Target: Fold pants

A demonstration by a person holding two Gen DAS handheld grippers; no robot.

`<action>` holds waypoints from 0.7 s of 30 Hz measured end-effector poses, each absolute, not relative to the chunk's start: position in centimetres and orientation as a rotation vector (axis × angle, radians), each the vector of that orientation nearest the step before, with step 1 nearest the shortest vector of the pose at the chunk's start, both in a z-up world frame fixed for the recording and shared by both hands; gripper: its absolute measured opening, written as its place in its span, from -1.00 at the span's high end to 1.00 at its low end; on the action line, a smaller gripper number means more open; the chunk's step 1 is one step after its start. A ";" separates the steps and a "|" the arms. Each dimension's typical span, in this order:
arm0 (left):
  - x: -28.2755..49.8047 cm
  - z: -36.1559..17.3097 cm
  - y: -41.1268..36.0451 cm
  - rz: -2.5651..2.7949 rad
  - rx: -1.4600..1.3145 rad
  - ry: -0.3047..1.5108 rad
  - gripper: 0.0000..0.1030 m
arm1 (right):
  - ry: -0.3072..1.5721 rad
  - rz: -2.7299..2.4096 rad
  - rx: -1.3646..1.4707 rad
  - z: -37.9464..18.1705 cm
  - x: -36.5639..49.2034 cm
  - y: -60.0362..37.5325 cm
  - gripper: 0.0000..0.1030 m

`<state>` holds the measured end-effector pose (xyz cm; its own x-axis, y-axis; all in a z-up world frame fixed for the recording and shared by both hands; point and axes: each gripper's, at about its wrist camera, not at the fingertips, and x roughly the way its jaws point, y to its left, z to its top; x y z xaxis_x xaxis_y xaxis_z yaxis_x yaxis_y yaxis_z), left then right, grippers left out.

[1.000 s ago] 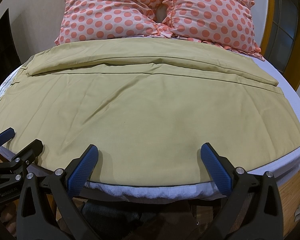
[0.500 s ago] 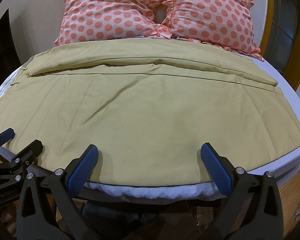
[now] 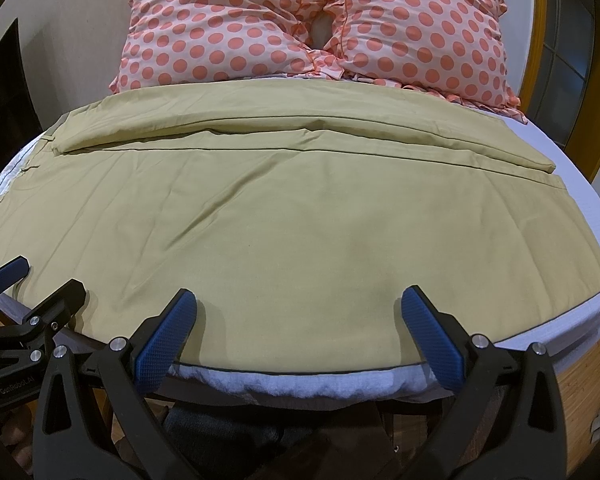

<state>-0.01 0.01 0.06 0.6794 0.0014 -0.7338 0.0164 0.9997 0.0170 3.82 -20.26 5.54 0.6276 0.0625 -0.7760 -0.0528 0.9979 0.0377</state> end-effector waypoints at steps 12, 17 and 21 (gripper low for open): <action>0.0 0.1 0.0 -0.008 0.023 0.823 -0.97 | 0.885 0.064 0.011 5.4 3.8 -20.2 -0.97; 0.0 0.1 0.0 -0.008 0.023 0.822 -0.97 | 0.878 0.063 0.011 5.4 3.9 -20.1 -0.97; 0.0 0.1 0.0 -0.008 0.023 0.821 -0.97 | 0.875 0.064 0.012 5.4 3.9 -20.1 -0.97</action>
